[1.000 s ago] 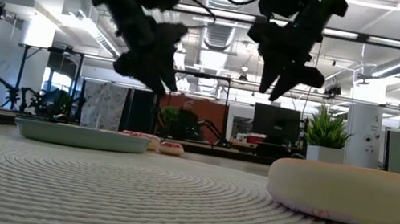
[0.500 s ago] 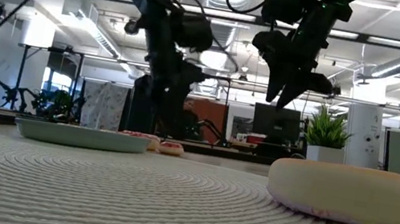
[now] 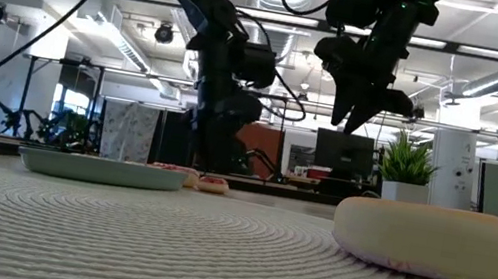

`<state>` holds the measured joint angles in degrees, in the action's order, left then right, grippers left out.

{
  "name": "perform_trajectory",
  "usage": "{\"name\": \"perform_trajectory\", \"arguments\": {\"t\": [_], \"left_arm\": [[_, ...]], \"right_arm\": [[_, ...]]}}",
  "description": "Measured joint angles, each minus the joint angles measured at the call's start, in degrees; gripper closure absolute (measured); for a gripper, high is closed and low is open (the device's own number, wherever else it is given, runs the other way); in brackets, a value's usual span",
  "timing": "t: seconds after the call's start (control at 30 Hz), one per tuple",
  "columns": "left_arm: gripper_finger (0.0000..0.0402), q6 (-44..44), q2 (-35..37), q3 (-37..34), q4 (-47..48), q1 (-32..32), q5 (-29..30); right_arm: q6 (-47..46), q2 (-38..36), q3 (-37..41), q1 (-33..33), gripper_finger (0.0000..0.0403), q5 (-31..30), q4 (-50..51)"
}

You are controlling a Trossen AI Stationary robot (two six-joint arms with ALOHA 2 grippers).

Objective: Pick & Place donuts
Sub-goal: Put the small dark orange donut on the blue plate

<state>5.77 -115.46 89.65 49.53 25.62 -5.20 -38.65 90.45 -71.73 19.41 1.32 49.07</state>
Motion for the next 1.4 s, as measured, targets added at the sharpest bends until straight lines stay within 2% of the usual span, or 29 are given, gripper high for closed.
{"name": "perform_trajectory", "arguments": {"t": [0.6,0.73,0.9,1.0,1.23,1.4], "left_arm": [[0.0270,-6.0,0.0,-6.5,-5.4,0.1,-1.3],[0.0301,-6.3,0.1,-6.7,-5.6,0.1,-1.3],[0.0381,-7.8,0.1,-6.7,-5.8,-0.3,-1.3],[0.0395,-7.9,0.4,-6.8,-6.1,-0.7,-1.2],[0.0400,-8.3,8.6,-6.8,-4.6,-1.1,0.7],[0.0401,-7.9,18.3,-9.9,3.2,-1.1,0.8]], "right_arm": [[-0.2,0.0,0.0,0.5,0.0272,0.0,-0.9],[-0.2,0.0,0.1,0.6,0.0271,0.0,-1.5],[-0.2,0.0,0.1,1.0,0.0277,0.0,-1.6],[-0.2,0.0,0.1,1.1,0.0279,0.0,-1.6],[-0.1,0.0,0.1,1.1,0.0280,0.0,-1.7],[0.4,0.0,0.1,1.2,0.0280,0.0,-2.0]]}}
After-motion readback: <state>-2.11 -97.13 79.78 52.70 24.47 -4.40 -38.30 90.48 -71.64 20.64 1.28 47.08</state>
